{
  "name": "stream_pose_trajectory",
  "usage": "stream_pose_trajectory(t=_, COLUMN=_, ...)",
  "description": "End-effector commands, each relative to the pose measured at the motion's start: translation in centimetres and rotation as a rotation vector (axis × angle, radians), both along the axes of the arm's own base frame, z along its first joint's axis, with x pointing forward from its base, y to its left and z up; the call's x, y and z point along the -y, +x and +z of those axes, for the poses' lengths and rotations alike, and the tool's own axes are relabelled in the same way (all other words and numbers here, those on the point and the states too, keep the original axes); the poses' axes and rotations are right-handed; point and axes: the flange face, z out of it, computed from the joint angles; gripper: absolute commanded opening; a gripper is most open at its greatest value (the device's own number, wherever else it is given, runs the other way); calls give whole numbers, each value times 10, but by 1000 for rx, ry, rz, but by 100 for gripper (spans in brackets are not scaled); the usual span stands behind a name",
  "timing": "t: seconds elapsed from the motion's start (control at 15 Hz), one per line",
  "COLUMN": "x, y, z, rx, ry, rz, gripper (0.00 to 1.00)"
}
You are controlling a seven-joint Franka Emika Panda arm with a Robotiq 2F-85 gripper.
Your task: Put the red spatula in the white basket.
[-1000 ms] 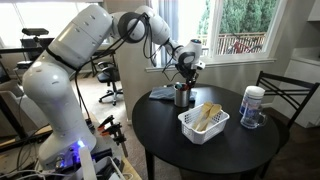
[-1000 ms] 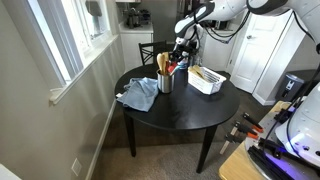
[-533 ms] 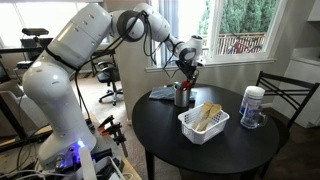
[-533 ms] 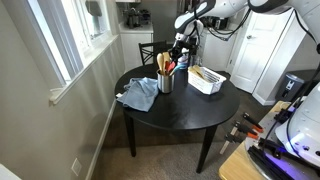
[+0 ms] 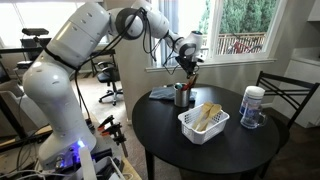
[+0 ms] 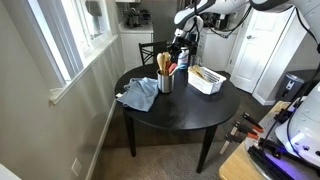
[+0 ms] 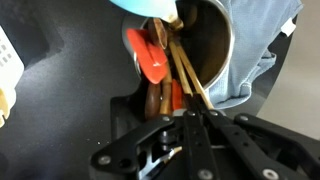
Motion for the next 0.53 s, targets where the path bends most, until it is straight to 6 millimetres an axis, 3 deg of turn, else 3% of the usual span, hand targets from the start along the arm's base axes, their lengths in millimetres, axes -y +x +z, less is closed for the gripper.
stream_pose_trajectory(t=0.0, x=-8, y=-7, z=53, rx=42, ry=20, rz=14, gripper=5)
stream_pose_trajectory(t=0.07, x=-11, y=-7, z=63, rx=55, ry=12, rz=15, gripper=5)
stream_pose_trajectory(t=0.13, x=-14, y=-6, z=70, rx=60, ry=4, rz=19, gripper=30)
stream_pose_trajectory(t=0.27, x=-18, y=-5, z=76, rx=57, ry=-6, rz=26, gripper=34)
stream_pose_trajectory(t=0.47, x=-21, y=-7, z=72, rx=10, ry=-33, rz=28, gripper=52)
